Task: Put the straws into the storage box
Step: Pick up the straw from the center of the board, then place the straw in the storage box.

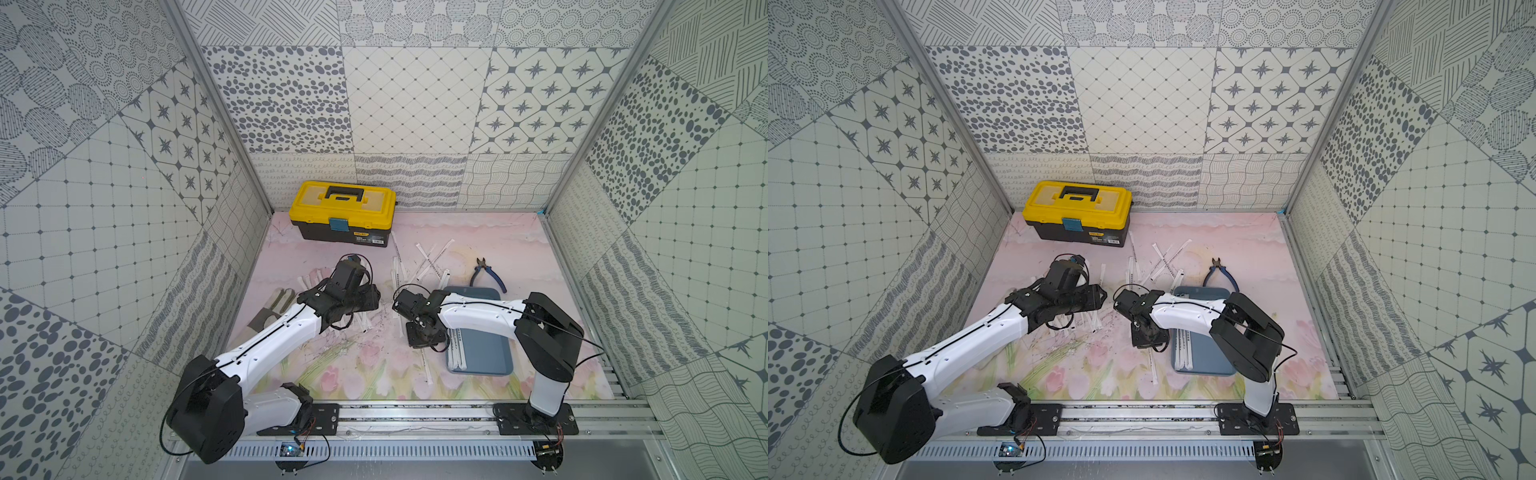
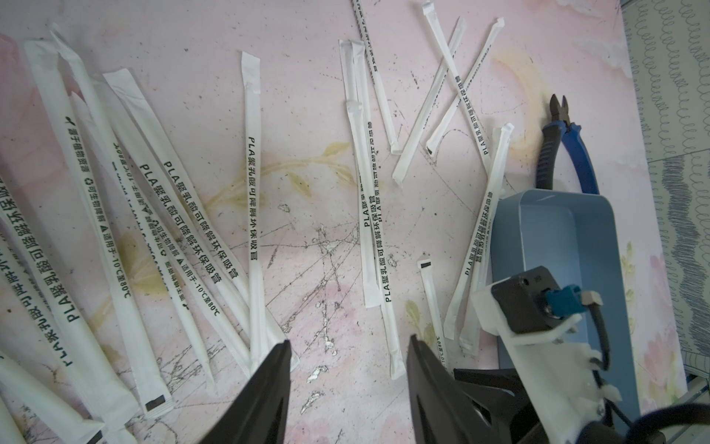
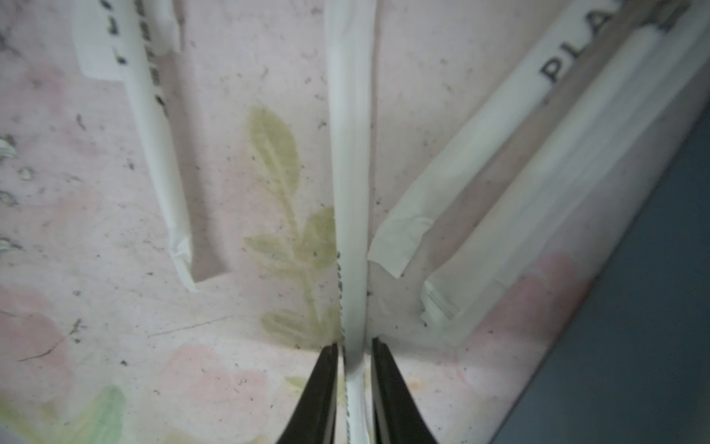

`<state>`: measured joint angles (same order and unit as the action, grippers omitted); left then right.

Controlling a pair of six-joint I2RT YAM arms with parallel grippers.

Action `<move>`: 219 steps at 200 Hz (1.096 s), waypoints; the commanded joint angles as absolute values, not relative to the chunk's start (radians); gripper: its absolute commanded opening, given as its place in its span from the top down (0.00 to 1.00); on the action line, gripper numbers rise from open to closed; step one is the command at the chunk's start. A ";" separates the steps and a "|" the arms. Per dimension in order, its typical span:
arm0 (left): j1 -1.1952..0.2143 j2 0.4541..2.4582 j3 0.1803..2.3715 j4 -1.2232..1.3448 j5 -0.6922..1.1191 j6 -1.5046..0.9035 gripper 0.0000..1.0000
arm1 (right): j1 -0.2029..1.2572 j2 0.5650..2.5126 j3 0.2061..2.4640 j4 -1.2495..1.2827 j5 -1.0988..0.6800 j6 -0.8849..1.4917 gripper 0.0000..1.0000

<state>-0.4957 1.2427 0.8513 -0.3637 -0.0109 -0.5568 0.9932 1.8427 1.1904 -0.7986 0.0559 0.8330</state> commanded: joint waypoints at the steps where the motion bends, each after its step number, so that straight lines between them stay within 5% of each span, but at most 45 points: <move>1: -0.494 1.234 0.850 -0.348 -0.015 -0.556 0.47 | 1.001 1.842 1.186 -0.761 0.066 0.814 0.88; 54: -0.499 1.209 0.915 -0.413 -0.073 -0.497 0.47 | 0.977 1.570 1.155 -0.791 0.062 0.774 0.94; 106: -0.757 1.413 0.983 -0.284 0.004 -0.603 0.48 | 0.589 1.239 0.833 -0.743 -0.061 0.634 0.94; 150: -0.845 1.585 1.038 -0.198 0.083 -0.671 0.49 | 0.486 1.342 0.802 -0.698 -0.065 0.471 0.94; 219: -0.846 1.590 1.035 -0.228 0.047 -0.644 0.48 | 0.492 1.503 0.783 -0.561 -0.146 0.511 0.94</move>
<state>-0.8364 1.5803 1.0256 -0.2615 0.0345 -0.6338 0.4866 1.4940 0.7956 -0.6468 -0.1040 0.4934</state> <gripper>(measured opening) 0.516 0.055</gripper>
